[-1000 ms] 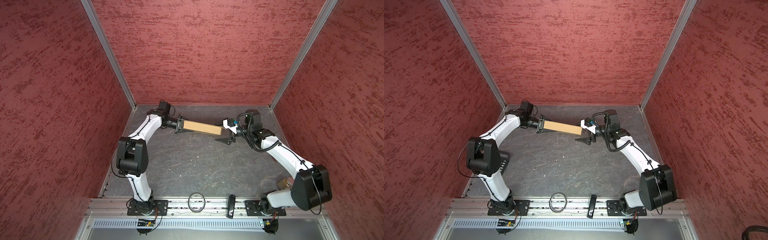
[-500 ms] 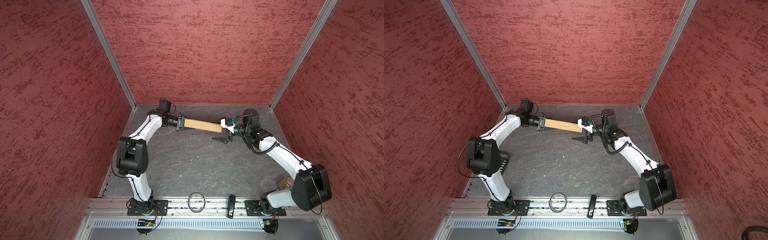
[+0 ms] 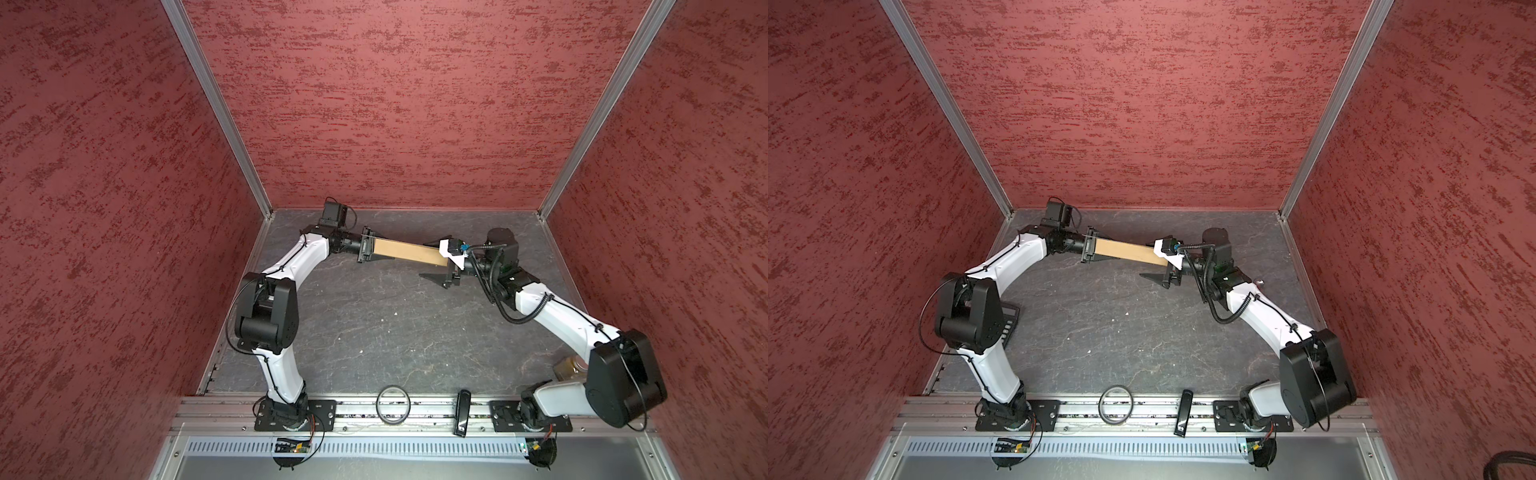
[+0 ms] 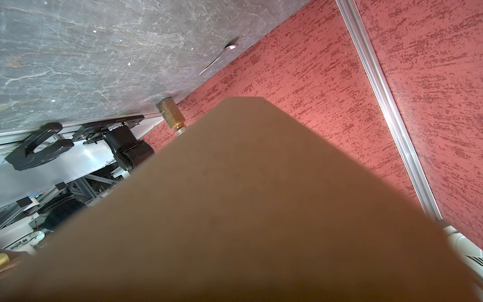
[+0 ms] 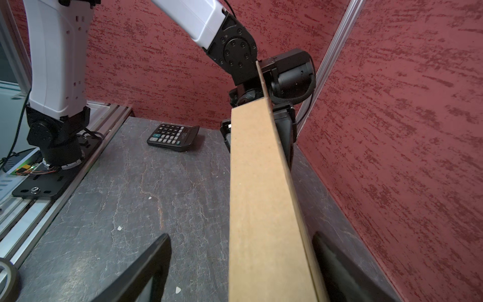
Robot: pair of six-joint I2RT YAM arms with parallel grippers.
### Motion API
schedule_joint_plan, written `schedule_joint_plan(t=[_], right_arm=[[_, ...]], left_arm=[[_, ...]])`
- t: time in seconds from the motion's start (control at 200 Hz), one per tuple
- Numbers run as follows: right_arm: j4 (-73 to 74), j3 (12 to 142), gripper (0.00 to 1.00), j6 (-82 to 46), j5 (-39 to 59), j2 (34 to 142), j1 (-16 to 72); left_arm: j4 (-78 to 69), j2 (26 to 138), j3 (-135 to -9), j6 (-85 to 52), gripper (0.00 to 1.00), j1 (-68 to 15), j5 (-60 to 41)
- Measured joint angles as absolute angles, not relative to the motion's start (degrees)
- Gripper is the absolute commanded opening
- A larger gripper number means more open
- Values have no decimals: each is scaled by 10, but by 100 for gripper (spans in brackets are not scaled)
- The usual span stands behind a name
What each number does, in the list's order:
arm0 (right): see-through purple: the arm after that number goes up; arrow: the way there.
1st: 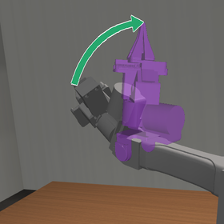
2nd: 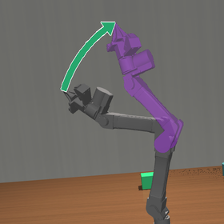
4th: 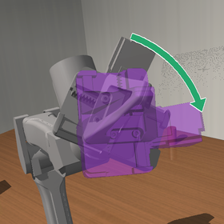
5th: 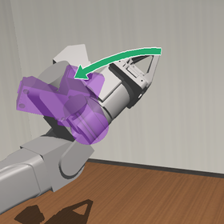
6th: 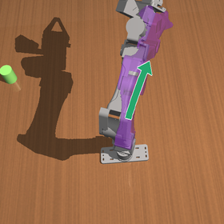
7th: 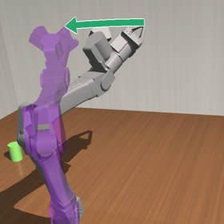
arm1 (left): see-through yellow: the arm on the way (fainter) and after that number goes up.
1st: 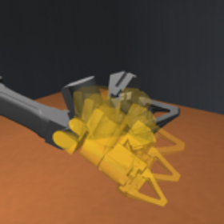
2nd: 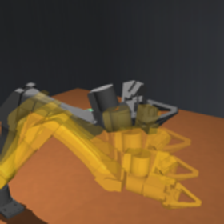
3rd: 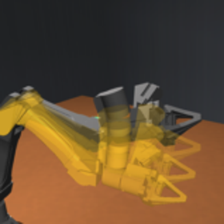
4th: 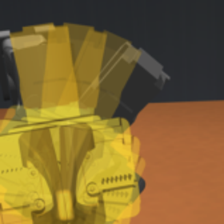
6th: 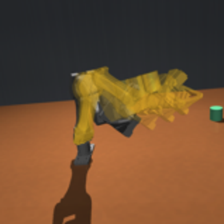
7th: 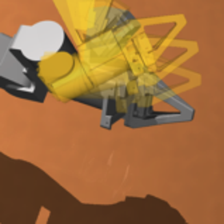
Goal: Fold the paper box
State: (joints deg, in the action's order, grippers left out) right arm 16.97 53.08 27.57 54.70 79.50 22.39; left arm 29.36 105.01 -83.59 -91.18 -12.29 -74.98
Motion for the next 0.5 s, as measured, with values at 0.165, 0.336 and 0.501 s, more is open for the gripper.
schedule_joint_plan(t=[0.165, 0.336, 0.501], right_arm=[[184, 527, 76, 272, 518, 787, 229], [185, 526, 65, 285, 497, 786, 231], [168, 529, 59, 306, 483, 786, 232]], left_arm=[[272, 1050, -836, -930, 0, -126, -753], [266, 1053, -836, -939, 0, -126, -750], [267, 1055, -836, -942, 0, -126, -746]])
